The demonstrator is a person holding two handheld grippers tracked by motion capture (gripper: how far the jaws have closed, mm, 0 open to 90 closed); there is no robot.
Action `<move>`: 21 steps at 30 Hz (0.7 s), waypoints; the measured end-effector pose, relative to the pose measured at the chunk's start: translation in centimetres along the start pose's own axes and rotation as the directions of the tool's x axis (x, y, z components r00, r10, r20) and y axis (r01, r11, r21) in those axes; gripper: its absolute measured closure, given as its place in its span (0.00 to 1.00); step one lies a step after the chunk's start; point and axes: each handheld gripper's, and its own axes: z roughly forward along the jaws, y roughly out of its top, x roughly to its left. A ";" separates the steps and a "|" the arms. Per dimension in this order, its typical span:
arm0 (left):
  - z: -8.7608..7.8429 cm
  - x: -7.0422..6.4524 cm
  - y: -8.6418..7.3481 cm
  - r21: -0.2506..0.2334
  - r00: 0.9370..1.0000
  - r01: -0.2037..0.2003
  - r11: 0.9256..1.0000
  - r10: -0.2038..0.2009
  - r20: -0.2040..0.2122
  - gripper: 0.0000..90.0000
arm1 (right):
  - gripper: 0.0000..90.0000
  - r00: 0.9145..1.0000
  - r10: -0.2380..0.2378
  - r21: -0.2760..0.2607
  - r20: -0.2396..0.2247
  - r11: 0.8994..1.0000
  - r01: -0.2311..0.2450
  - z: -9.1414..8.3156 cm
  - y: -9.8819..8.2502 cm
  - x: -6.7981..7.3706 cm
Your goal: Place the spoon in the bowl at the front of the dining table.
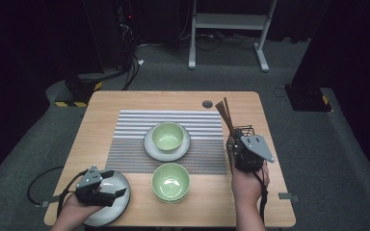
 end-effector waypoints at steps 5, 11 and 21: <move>0.1 -0.1 0.0 -0.007 1.000 0.009 1.000 -0.009 0.001 0.18 | 0.98 1.000 0.006 -0.016 -0.008 1.000 -0.006 -0.4 0.0 -0.2; 0.1 -0.1 -0.1 -0.008 1.000 0.014 1.000 -0.014 -0.001 0.18 | 0.98 1.000 0.014 -0.037 -0.016 0.999 -0.014 -0.8 -0.1 -0.3; 0.2 -0.1 -0.1 -0.003 1.000 0.012 1.000 -0.012 -0.001 0.18 | 0.98 1.000 0.012 -0.059 -0.029 0.998 -0.014 -1.2 -0.1 -0.4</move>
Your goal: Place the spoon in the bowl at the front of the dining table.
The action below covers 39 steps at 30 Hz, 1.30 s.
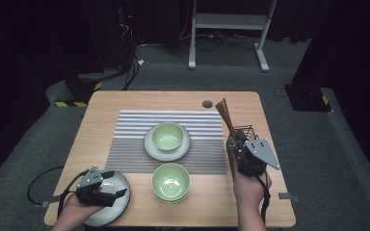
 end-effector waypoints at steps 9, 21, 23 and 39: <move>0.0 0.1 0.0 -0.004 1.000 0.001 1.000 -0.001 -0.002 0.18 | 0.98 1.000 0.023 -0.015 0.002 1.000 -0.023 -0.3 0.2 -0.2; -0.1 0.1 0.1 -0.007 1.000 0.001 1.000 -0.001 -0.005 0.18 | 0.98 1.000 0.024 -0.059 -0.004 0.998 -0.024 -0.8 1.0 -0.1; -0.1 0.1 0.1 -0.007 1.000 0.003 1.000 -0.003 -0.004 0.18 | 0.98 1.000 0.026 -0.065 -0.004 0.998 -0.027 -0.9 1.0 -0.1; -0.2 0.2 0.1 -0.005 1.000 -0.002 1.000 0.002 -0.006 0.18 | 0.98 1.000 0.029 -0.113 -0.007 0.993 -0.030 -1.4 1.8 0.3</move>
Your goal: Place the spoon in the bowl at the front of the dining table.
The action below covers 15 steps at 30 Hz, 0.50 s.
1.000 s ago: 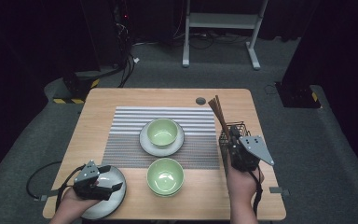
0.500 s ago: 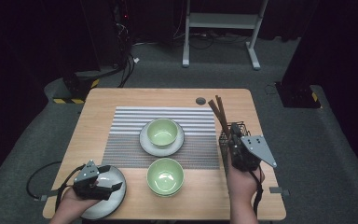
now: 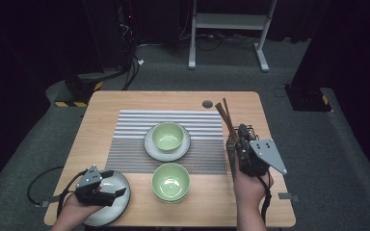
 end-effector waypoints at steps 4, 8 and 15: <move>0.0 0.0 0.0 0.004 1.000 -0.004 1.000 0.004 0.000 0.18 | 0.98 1.000 -0.006 -0.016 -0.001 1.000 0.006 -0.2 0.2 0.1; 0.0 0.0 0.0 0.002 1.000 -0.003 1.000 0.003 -0.001 0.18 | 0.98 1.000 -0.005 -0.022 -0.003 1.000 0.005 -0.2 0.4 0.2; 0.0 0.0 0.0 -0.003 1.000 -0.002 1.000 0.002 -0.002 0.18 | 0.98 1.000 -0.003 -0.040 -0.006 0.999 0.002 -0.4 0.7 0.2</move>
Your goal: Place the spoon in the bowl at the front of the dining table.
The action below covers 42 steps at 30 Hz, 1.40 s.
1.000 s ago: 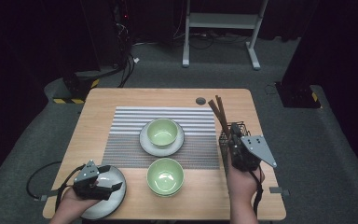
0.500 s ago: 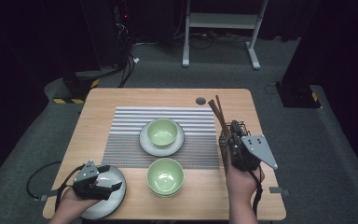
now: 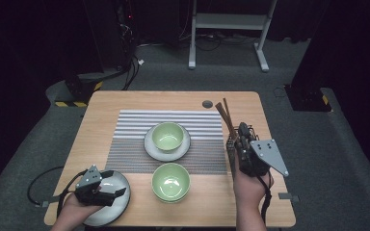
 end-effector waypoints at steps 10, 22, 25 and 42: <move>-0.1 0.1 0.0 -0.004 1.000 -0.002 1.000 0.002 -0.002 0.18 | 0.98 1.000 -0.008 -0.029 -0.005 1.000 0.007 -0.2 0.8 0.3; 0.0 0.0 0.0 -0.006 1.000 0.001 1.000 -0.001 0.000 0.18 | 0.98 1.000 -0.020 -0.045 -0.017 0.999 0.019 -0.3 1.6 1.0; 0.0 0.0 0.0 -0.004 1.000 -0.002 1.000 0.002 -0.001 0.18 | 0.98 0.999 -0.022 -0.047 -0.023 0.999 0.021 -0.2 1.7 1.2; -0.1 0.2 0.1 -0.013 1.000 0.001 1.000 -0.001 -0.008 0.17 | 0.98 0.998 -0.025 -0.043 -0.061 0.999 0.022 0.3 1.5 2.5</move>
